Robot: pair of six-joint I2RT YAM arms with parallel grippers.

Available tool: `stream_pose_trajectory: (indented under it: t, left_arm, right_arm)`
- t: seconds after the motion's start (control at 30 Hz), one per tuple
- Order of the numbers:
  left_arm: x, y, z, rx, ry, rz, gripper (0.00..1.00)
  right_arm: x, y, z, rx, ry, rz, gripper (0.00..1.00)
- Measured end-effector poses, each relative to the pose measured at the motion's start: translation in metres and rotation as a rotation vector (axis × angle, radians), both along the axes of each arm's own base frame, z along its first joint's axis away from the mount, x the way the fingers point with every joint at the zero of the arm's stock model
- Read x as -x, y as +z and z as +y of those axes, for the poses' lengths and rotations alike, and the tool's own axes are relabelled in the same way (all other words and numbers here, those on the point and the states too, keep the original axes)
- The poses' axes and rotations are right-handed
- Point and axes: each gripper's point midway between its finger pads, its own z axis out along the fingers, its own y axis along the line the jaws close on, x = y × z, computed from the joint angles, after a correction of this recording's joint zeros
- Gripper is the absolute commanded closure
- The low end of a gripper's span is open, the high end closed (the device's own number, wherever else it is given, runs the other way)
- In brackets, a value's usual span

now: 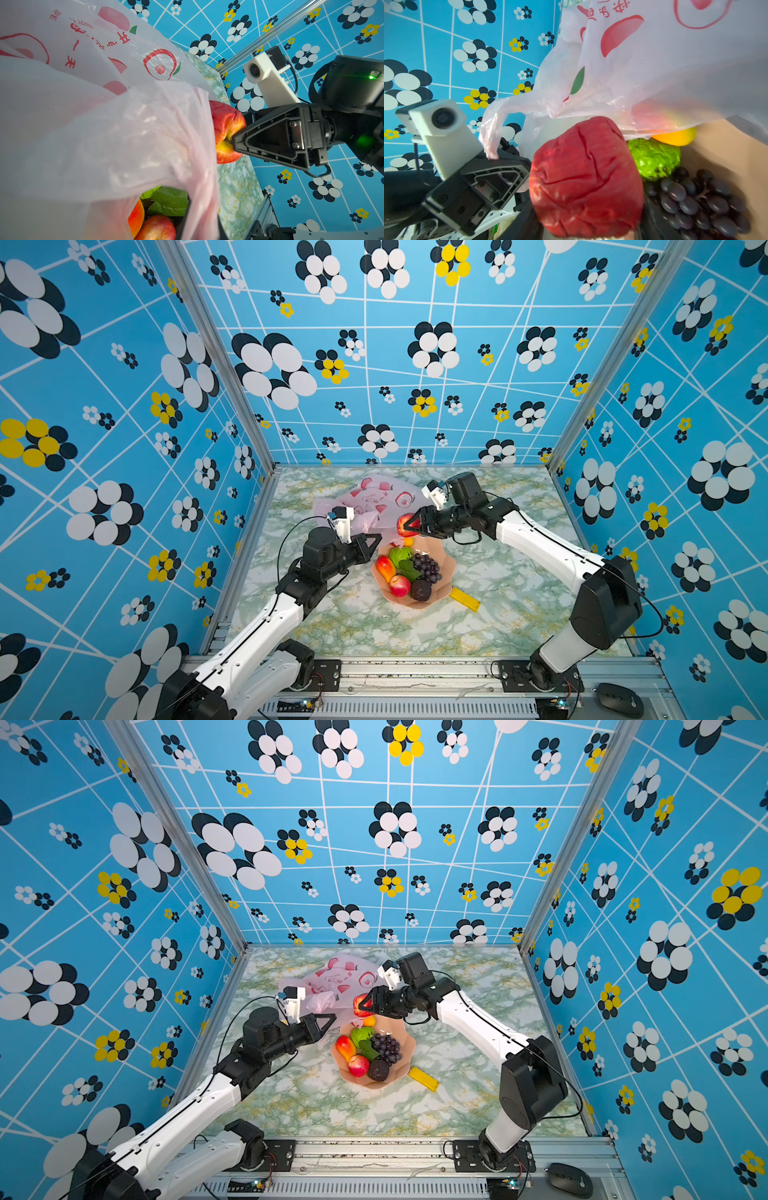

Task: Place the fruits into the plastic bag
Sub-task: 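Lift the red fruit and carry it into the bag mouth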

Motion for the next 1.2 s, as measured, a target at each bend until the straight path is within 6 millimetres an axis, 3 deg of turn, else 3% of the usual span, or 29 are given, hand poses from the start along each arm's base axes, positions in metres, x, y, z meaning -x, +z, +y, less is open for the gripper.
stream_pose_trajectory:
  t: [0.2, 0.47, 0.67, 0.77, 0.93, 1.2]
  left_arm:
    - [-0.002, 0.012, -0.001, 0.017, 0.005, -0.046, 1.00]
    - [-0.006, 0.012, -0.008, 0.025, -0.007, -0.063, 1.00]
    - [-0.007, 0.012, -0.011, 0.028, -0.013, -0.069, 1.00]
    - [-0.007, 0.013, -0.012, 0.030, -0.017, -0.073, 1.00]
    - [-0.006, 0.013, -0.013, 0.029, -0.017, -0.071, 1.00]
    - [-0.006, 0.014, -0.012, 0.018, -0.018, -0.055, 1.00]
  right_arm:
    - [0.003, -0.027, 0.036, 0.021, 0.072, 0.053, 0.38]
    - [-0.010, -0.049, 0.055, 0.037, 0.063, 0.107, 0.38]
    - [-0.041, -0.047, 0.068, 0.030, -0.012, 0.076, 0.35]
    - [-0.060, -0.042, 0.072, 0.017, -0.062, 0.055, 0.29]
    - [-0.092, -0.028, 0.075, -0.034, -0.140, 0.020, 0.10]
    - [-0.104, -0.017, 0.075, -0.067, -0.162, -0.012, 0.07]
